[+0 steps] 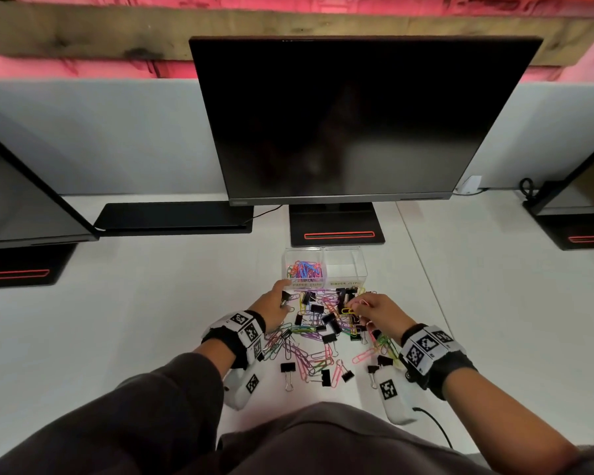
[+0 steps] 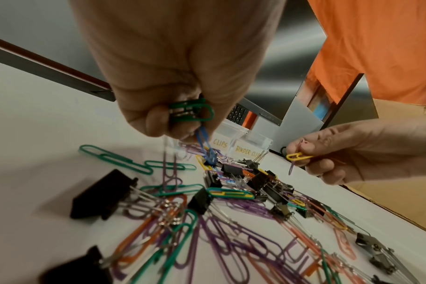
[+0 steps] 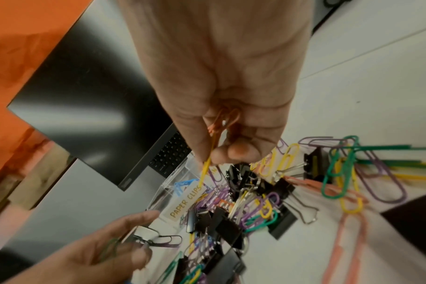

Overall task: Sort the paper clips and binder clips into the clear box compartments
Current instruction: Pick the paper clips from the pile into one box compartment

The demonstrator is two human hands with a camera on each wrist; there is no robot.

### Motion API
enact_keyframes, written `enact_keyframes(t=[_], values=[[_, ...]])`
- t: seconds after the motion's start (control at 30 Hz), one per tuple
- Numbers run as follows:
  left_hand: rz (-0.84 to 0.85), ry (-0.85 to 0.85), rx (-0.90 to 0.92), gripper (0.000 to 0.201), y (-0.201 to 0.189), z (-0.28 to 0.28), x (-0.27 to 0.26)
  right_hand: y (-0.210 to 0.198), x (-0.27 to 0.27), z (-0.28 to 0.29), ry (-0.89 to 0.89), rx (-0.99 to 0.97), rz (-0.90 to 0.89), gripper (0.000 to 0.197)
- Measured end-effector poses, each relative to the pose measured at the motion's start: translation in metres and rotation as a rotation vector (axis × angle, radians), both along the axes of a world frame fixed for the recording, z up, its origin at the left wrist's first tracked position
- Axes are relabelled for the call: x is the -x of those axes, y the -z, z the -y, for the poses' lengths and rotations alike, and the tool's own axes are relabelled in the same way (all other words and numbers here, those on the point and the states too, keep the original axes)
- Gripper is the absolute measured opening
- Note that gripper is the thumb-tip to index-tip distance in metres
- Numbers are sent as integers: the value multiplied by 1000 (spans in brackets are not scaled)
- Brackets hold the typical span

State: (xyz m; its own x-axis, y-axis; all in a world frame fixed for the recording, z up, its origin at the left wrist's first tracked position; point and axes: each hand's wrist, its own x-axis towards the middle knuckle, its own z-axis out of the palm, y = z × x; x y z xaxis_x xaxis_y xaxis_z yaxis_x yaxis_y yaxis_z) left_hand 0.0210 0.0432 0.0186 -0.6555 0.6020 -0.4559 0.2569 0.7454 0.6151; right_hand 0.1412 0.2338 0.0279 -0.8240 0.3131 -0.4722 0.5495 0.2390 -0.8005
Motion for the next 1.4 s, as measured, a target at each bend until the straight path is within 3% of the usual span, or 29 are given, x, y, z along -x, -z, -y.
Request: enact_keyframes(t=[0.17, 0.33, 0.43, 0.53, 0.63, 0.7, 0.77, 0.83, 0.9, 1.0, 1.1, 1.27, 1.4], values=[[2, 13, -5, 46, -1, -2, 1, -3, 2, -2, 47, 77, -19, 13], [-14, -94, -102, 32, -2, 3, 9, 9, 4, -6, 97, 144, 60, 24], [-3, -82, -18, 22, -2, 15, 9, 11, 3, -4, 170, 207, 83, 31], [-4, -5, 95, 36, -2, 23, 4, 8, 4, 0, 282, 414, 12, 23], [-25, -85, 2, 36, -2, 28, -1, 3, 7, 0, 295, 525, -11, 12], [11, -156, -70, 34, -2, 31, 1, -1, 11, 2, 274, 541, 21, 17], [64, -196, -84, 17, -3, 32, 0, 0, 18, 3, 198, 337, 52, 31], [74, -160, -11, 4, -5, 32, -5, 2, 26, 7, 40, -57, 15, 34], [23, -24, 140, 30, -3, 32, -9, 4, 36, 12, -207, -422, 29, 17], [-92, 159, 327, 60, 1, 26, -11, 4, 46, 21, -535, -758, 165, 36], [-161, 272, 414, 60, 3, 21, -12, 2, 47, 22, -664, -834, 226, 51], [-145, 296, 429, 44, 7, 17, -10, 11, 35, 13, -763, -789, 275, 64], [-162, 362, 456, 35, 8, 10, -7, 19, 37, 12, -722, -828, 208, 47]])
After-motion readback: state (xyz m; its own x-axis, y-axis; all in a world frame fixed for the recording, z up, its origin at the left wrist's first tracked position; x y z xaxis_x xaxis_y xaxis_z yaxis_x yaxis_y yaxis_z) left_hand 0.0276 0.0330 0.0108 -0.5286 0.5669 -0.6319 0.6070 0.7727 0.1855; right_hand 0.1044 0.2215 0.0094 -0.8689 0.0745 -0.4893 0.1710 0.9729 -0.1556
